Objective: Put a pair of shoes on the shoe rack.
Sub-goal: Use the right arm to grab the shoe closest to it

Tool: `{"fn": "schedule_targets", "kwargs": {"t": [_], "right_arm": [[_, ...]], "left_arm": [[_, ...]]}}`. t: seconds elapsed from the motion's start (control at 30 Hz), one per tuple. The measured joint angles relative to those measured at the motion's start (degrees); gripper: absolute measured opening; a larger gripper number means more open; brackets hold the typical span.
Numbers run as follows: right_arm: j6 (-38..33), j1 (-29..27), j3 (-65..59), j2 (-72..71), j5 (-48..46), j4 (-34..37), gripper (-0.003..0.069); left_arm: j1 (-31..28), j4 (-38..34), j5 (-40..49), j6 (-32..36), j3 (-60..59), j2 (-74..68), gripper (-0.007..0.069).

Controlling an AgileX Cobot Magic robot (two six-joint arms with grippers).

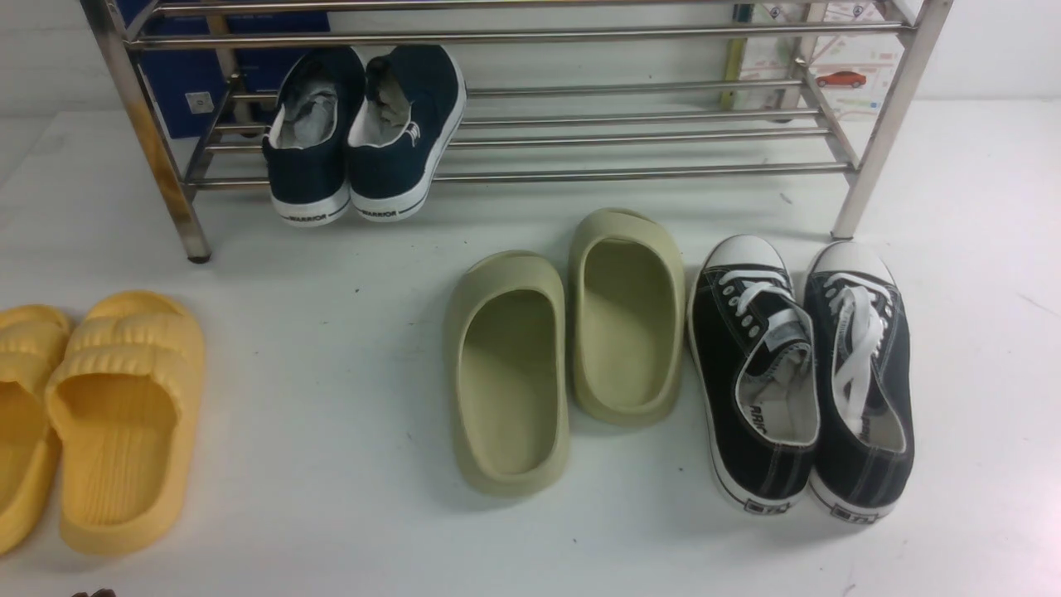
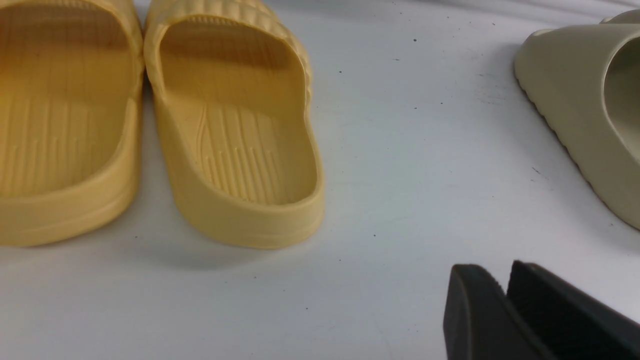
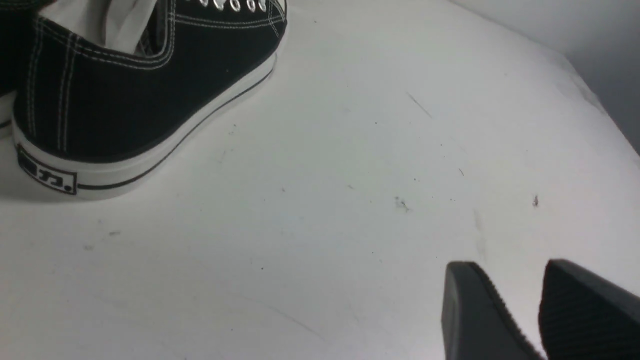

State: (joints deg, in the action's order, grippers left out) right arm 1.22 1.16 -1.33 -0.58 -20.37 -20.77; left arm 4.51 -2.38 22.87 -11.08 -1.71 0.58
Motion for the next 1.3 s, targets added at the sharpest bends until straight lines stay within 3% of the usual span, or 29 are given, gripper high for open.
{"fn": "schedule_targets", "kwargs": {"t": [0.2,0.33,0.5,0.6,0.73,0.83,0.93,1.1,1.27,1.3], "right_arm": [[6.41,0.00,-0.14,0.00,10.65,4.16,0.0239],[13.47,0.00,-0.14,0.00,19.18,4.39,0.0239],[17.18,0.00,-0.14,0.00,30.96,3.77,0.0239],[25.80,0.00,4.13,0.00,33.99,5.43,0.0239],[32.45,0.00,16.41,3.00,26.56,5.83,0.0239],[34.57,0.00,31.84,12.77,9.25,5.85,0.0239],[34.05,0.00,38.39,22.09,-4.71,4.92,0.0239],[29.74,0.00,39.48,32.63,-14.37,6.11,0.0239],[20.07,0.00,39.13,42.09,-17.41,20.39,0.0239],[13.77,0.00,39.20,44.70,-18.73,25.91,0.0239]], "left_arm": [[0.00,0.00,0.00,0.00,0.00,0.00,0.0117],[0.00,0.00,0.00,0.00,0.00,0.00,0.0119],[0.00,0.00,0.00,0.00,0.00,0.00,0.0123],[0.00,0.00,0.00,0.00,0.00,0.00,0.0127],[0.00,0.00,-0.05,0.00,0.00,0.00,0.0127],[0.00,0.00,-0.05,0.00,0.00,0.00,0.0132],[0.00,0.00,-0.05,0.00,0.00,0.00,0.0134],[0.00,0.00,-0.05,0.02,-0.02,0.00,0.0134],[0.00,0.00,-0.05,0.02,-0.02,0.00,0.0139],[0.00,0.00,-0.05,0.02,-0.02,0.00,0.0142]]}}
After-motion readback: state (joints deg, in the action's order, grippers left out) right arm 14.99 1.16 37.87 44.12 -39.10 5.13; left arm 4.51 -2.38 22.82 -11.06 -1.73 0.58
